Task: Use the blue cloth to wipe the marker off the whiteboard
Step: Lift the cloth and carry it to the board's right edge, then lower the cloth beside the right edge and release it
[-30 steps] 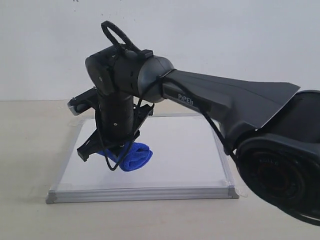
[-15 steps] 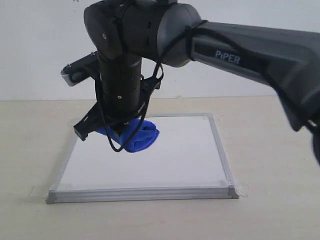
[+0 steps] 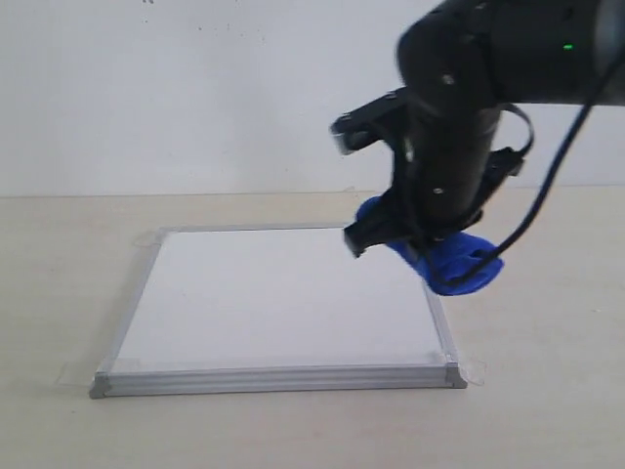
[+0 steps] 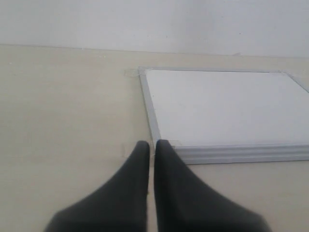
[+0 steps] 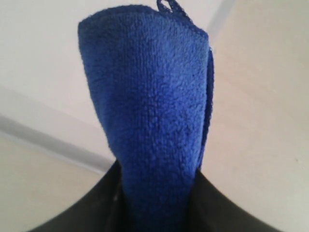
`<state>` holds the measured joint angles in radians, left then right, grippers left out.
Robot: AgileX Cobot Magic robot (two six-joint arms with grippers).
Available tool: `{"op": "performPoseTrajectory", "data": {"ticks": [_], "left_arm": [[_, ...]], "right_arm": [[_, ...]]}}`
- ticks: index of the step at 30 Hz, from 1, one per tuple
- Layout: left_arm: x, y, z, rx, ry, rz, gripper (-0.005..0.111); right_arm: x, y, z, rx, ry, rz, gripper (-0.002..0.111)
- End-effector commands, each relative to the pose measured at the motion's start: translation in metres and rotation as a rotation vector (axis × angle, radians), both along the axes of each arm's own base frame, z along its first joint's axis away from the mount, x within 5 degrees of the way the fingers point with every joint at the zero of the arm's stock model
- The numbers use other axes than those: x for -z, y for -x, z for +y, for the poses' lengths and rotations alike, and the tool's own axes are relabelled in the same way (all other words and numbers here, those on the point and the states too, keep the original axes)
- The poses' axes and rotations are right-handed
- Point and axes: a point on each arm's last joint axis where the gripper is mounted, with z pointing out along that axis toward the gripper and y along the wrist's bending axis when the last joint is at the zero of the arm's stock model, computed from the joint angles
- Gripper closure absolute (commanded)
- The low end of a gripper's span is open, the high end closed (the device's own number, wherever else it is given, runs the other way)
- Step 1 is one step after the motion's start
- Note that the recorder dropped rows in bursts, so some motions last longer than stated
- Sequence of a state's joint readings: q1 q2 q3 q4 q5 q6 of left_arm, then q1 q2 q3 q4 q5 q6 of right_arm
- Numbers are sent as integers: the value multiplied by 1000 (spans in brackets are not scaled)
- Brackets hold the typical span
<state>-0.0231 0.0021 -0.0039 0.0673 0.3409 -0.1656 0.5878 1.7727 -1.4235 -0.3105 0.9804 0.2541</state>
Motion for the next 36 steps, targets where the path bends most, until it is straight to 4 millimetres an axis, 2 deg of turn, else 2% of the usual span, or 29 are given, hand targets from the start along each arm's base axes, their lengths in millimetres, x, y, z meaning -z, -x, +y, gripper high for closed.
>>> {"op": "performPoseTrajectory", "data": {"ticks": [1,4,5,8,12,16,22,25,31,33,36], "left_arm": [[1,0,0,6,-3,-1,103],[1,0,0,6,-3,-1,103],[1,0,0,6,-3,-1,103],[1,0,0,6,-3,-1,103],[1,0,0,6,-3,-1,103],[1,0,0,6,-3,-1,103],[1,0,0,6,-3,-1,103],[1,0,0,6,-3,-1,103],[1,0,0,6,-3,-1,103],[1,0,0,6,-3,-1,103],[1,0,0,6,-3,-1,103]], "right_arm": [[17,-16,-56,213,-59,-36,109],[39,-25,-75,282,-88,-38,109],[53,-33,-77,298,-107,-47,109],[91,-52,-72,306,-119,-58,109],[121,-73,-69,348,-71,-58,109],[128,-87,-66,354,-63,-80,109],[144,-91,-64,343,-65,-66,108],[145,-89,-65,347,-45,-51,97],[145,-88,-65,356,-43,-41,54],[144,-87,-65,357,-46,-36,49],[138,-86,-65,359,-47,-33,49]]}}
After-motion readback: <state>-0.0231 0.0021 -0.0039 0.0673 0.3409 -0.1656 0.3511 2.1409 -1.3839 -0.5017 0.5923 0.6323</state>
